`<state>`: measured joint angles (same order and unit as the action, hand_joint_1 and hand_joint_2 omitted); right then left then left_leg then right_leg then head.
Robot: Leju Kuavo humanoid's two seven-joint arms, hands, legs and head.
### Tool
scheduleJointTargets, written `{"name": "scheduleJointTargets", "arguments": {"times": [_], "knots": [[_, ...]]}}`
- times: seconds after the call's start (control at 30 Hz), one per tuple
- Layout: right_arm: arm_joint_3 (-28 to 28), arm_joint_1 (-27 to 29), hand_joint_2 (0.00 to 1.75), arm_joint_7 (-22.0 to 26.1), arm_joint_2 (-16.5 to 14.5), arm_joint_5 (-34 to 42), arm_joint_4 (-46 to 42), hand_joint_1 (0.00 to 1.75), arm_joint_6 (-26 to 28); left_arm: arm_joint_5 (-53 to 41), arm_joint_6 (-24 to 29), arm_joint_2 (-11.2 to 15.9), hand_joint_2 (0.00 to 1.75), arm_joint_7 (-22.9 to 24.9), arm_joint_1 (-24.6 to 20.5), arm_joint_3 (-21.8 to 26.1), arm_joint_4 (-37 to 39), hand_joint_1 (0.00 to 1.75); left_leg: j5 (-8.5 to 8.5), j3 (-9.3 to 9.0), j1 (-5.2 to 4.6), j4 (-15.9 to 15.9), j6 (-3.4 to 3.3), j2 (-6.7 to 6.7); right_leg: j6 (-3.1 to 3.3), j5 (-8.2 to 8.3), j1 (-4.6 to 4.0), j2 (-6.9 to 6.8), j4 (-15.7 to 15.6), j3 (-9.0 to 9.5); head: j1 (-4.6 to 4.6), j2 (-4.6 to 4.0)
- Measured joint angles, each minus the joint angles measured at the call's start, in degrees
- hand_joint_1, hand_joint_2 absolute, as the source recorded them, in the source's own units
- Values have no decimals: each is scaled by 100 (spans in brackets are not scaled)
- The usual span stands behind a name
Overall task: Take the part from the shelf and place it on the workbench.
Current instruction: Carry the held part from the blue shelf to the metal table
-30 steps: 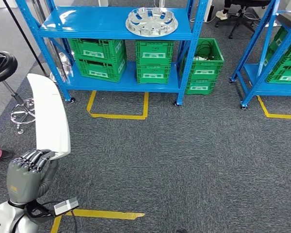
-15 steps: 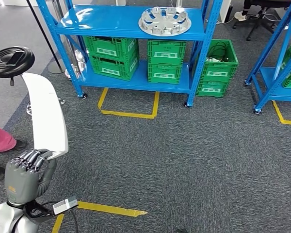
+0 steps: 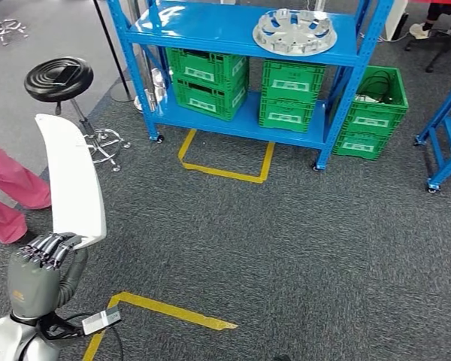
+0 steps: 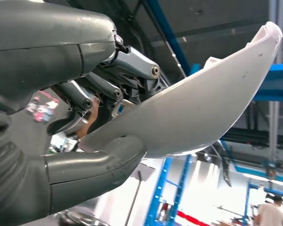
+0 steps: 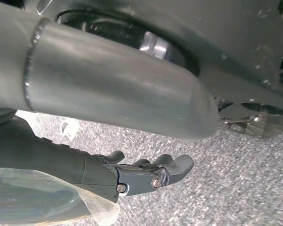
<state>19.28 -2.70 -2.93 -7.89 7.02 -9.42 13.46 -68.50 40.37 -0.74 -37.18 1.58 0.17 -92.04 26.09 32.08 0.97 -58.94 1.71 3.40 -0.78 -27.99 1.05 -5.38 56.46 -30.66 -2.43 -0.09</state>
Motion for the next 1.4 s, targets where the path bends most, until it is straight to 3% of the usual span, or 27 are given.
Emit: {"name": "scheduleJointTargets", "arguments": {"times": [0.07, 0.1, 0.13, 0.2, 0.27, 0.3, 0.33, 0.37, 0.4, 0.47, 0.53, 0.6, 0.67, 0.73, 0.8, 0.83, 0.9, 0.97, 1.03, 1.1, 1.13, 1.2, 1.27, 1.3, 1.33, 1.37, 1.4], "knots": [[0, -4, 0, -6, 1, 0, 0, 0, -1, -3, 0, -1, 175, 0, -7, -2, 0, 175, 55, -25, -35, 77, -28, 86, -27, -10, -29, -26, 10, -4, 1, 0], [0, -6, 0, -17, 1, -3, 0, 0, -2, -3, 0, -2, 175, 0, -4, -2, -1, 175, 76, -18, -54, 105, -68, 85, -54, -14, -42, -66, 14, -1, -5, 0], [2, -11, 0, -41, -4, -13, -2, 0, -3, 15, 1, 3, 175, -11, 22, 17, -11, 175, 81, -4, -66, 134, -144, 18, -112, -87, -43, -21, 85, -31, -15, 0], [6, -13, 0, -87, -24, -34, -5, 0, -3, 55, 1, 9, 175, -34, 82, 63, -34, 175, 32, 53, -60, 140, -290, -231, -200, -404, -20, 214, 568, -245, -39, 0], [9, -9, 0, -106, -38, -42, -7, 0, -2, 77, 0, 11, 175, -46, 121, 93, -46, 175, 3, 85, -73, 145, -359, -421, -212, -793, -19, 466, 1400, -646, -46, 0], [10, -5, 0, -109, -39, -43, -7, 0, -2, 79, 0, 10, 175, -46, 135, 98, -46, 175, -2, 94, -90, 144, -367, -504, -193, -860, -31, 505, 1683, -794, -45, 0], [10, 0, 0, -111, -39, -44, -7, 0, -2, 81, 0, 11, 175, -46, 148, 106, -46, 175, -5, 97, -108, 143, -372, -592, -163, -811, -44, 525, 1751, -845, -46, 0], [11, 2, 0, -114, -39, -46, -7, 0, -2, 91, 0, 11, 175, -50, 158, 114, -46, 175, -7, 94, -126, 141, -374, -682, -123, -649, -62, 550, 1578, -781, -45, 0], [11, 2, 0, -116, -40, -49, -7, 0, -3, 110, 0, 11, 175, -57, 162, 124, -46, 175, -8, 88, -141, 141, -375, -771, -71, -413, -80, 620, 1210, -621, -45, 0], [11, -9, 0, -117, -41, -54, -7, 0, -20, 173, 0, 11, 175, -78, 163, 139, -46, 175, -12, 94, -154, 131, -368, -920, 37, -82, -91, 911, 429, -265, -36, 0], [13, -18, 0, -112, -43, -58, -7, 0, -54, 256, 0, 14, 175, -92, 164, 145, -46, 175, -32, 144, -130, 117, -326, -1047, 73, -34, -93, 1078, 94, -91, -27, 0], [14, -21, 0, -104, -47, -58, -9, 0, -76, 388, 1, 36, 175, -78, 174, 142, -46, 175, -51, 190, -105, 108, -265, -1168, 68, -30, -92, 959, 30, -39, -25, 0], [14, -20, 0, -99, -53, -53, -11, 0, -74, 563, 1, 80, 175, -9, 188, 113, -44, 175, 44, 261, -124, -36, -203, -930, 90, -11, -66, 793, -40, 19, -8, 0], [13, -17, 0, -98, -56, -41, -10, 0, -52, 709, 1, 130, 175, 103, 189, 34, -40, 175, 345, 524, -125, -586, -134, -520, 107, -15, -56, 614, -76, 66, 15, 0], [13, -13, 0, -106, -57, -24, -9, 0, -20, 795, 0, 184, 175, 212, 189, -81, -39, 175, 617, 869, -78, -1271, -74, -391, 111, -42, -55, 425, -69, 77, 21, 0], [13, -10, 0, -111, -58, -18, -9, 0, -4, 824, 0, 215, 175, 256, 196, -136, -39, 175, 621, 945, -55, -1417, -52, -378, 106, -59, -54, 333, -64, 81, 22, 0], [13, -9, 0, -121, -63, -14, -10, 0, 18, 858, 0, 278, 175, 308, 211, -222, -39, 175, 345, 781, -22, -1096, -25, -319, 81, -99, -49, 167, -46, 100, 22, 0], [13, -15, 0, -125, -73, -13, -11, 0, 26, 869, 0, 334, 175, 343, 214, -294, -44, 175, 49, 405, -38, -367, -31, -76, 22, -159, -66, 38, -16, 132, 30, 0], [13, -21, 0, -129, -78, -11, -11, 0, 32, 876, 0, 372, 175, 376, 214, -362, -52, 175, -2, 222, -77, 1, -110, 84, -42, -218, -101, -76, 0, 155, 30, 0], [13, -29, 0, -142, -78, -10, -12, 0, 37, 885, 0, 406, 175, 400, 233, -410, -57, 175, 19, 226, -98, 19, -216, -27, -98, -257, -109, -210, -11, 199, 24, 0], [13, -34, 0, -148, -79, -10, -14, 0, 38, 887, 0, 423, 175, 408, 245, -429, -60, 175, 16, 226, -96, 28, -254, -99, -131, -300, -96, -197, 11, 210, 21, 0], [13, -37, 0, -152, -79, -11, -19, 0, 40, 890, 1, 450, 175, 420, 247, -457, -65, 175, 0, 223, -85, 46, -328, -238, -176, -541, -67, 79, 355, 59, 1, 0], [13, -30, 0, -155, -79, -9, -20, 0, 42, 893, 1, 462, 175, 427, 241, -481, -68, 175, 0, 229, -94, 48, -376, -372, -173, -910, -56, 428, 1138, -334, -27, 0], [13, -25, 0, -159, -79, -8, -19, 0, 42, 894, 1, 463, 175, 428, 244, -496, -68, 175, 2, 230, -107, 47, -389, -448, -162, -1026, -59, 494, 1514, -546, -33, 0], [13, -18, 0, -163, -79, -7, -19, 0, 42, 895, 1, 464, 175, 429, 249, -507, -68, 175, 2, 228, -122, 46, -396, -532, -141, -1039, -64, 522, 1734, -696, -34, 0], [13, -12, 0, -167, -79, -8, -18, 0, 42, 895, 0, 468, 175, 431, 253, -517, -68, 175, 3, 222, -137, 45, -399, -623, -113, -932, -74, 538, 1736, -749, -35, 0], [13, -9, 0, -169, -79, -8, -18, 0, 42, 895, 0, 473, 175, 433, 255, -526, -68, 175, 2, 212, -149, 44, -400, -712, -77, -719, -86, 570, 1505, -690, -33, 0]]}}
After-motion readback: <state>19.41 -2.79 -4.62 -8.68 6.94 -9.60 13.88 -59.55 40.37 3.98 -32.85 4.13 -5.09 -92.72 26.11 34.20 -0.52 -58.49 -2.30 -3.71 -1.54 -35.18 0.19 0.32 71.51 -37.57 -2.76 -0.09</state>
